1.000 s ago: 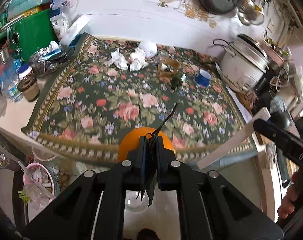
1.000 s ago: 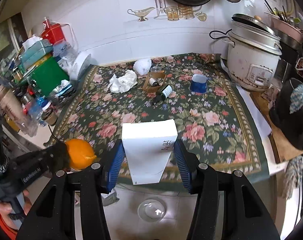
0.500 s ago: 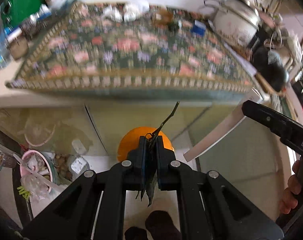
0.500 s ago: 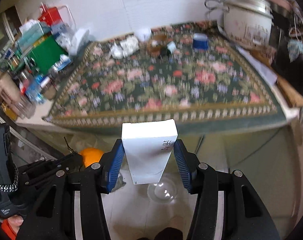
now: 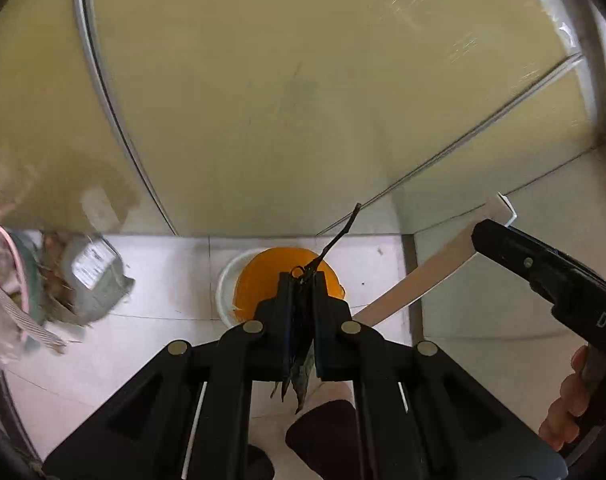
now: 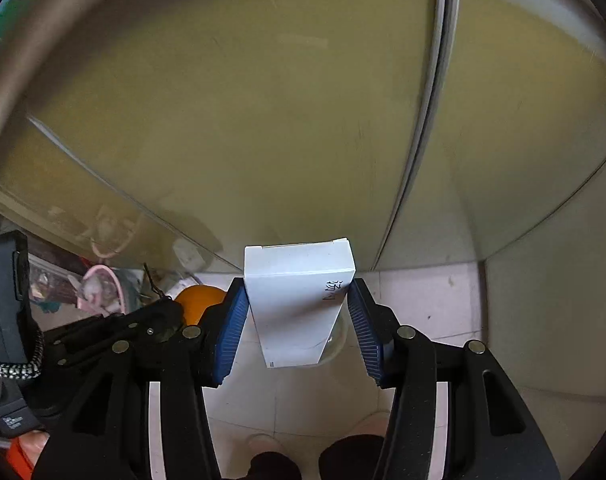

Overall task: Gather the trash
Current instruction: 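Carry the orange peel and white box down over the white floor bucket, then open the left tool over the bucket while the right tool releases the white box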

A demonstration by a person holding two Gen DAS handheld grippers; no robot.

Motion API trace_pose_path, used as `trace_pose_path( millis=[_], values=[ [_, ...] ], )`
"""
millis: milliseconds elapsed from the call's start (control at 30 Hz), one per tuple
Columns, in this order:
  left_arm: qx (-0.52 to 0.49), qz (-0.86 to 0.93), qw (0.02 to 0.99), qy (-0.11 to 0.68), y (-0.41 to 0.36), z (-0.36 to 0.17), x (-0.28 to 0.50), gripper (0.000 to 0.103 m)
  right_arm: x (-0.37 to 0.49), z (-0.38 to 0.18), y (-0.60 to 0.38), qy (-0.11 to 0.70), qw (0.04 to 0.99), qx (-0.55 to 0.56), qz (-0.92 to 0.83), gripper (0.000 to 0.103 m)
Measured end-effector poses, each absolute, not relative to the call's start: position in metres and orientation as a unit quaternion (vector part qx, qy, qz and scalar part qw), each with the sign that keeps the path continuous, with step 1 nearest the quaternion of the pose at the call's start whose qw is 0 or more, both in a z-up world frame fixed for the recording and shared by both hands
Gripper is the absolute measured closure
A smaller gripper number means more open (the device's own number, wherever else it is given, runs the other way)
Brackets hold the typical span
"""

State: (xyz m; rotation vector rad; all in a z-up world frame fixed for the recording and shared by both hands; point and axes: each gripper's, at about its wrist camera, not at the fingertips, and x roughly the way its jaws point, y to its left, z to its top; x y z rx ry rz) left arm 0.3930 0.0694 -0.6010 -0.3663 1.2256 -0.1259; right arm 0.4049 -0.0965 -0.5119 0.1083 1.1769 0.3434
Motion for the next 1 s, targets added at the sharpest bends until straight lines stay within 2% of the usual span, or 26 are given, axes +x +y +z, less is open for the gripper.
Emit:
trace_pose_path(
  millis=[167,300,500,733,867,1000],
  values=[
    [-0.190,-0.056,0.782,0.591,0.072,-0.696,0.401,0.096,0.415,-0.607,-0.092,0.570,0.803,0.060,0.165,0.055],
    [-0.199,-0.050,0.768,0.606,0.075,-0.755,0.402,0.096,0.414,-0.659,-0.081,0.584,0.791,0.057,0.176,0.055],
    [-0.206,-0.050,0.748,0.629,0.070,-0.795,0.399,0.096,0.408,-0.699,-0.074,0.607,0.767,0.050,0.202,0.053],
    [-0.200,-0.033,0.750,0.630,0.071,-0.769,0.401,0.091,0.407,-0.691,-0.069,0.619,0.755,0.043,0.210,0.052],
    [-0.197,-0.023,0.758,0.621,0.081,-0.723,0.397,0.091,0.406,-0.659,-0.077,0.620,0.755,0.044,0.208,0.052],
    [-0.193,-0.021,0.769,0.609,0.085,-0.650,0.388,0.090,0.399,-0.593,-0.076,0.611,0.763,0.042,0.206,0.052]
  ],
)
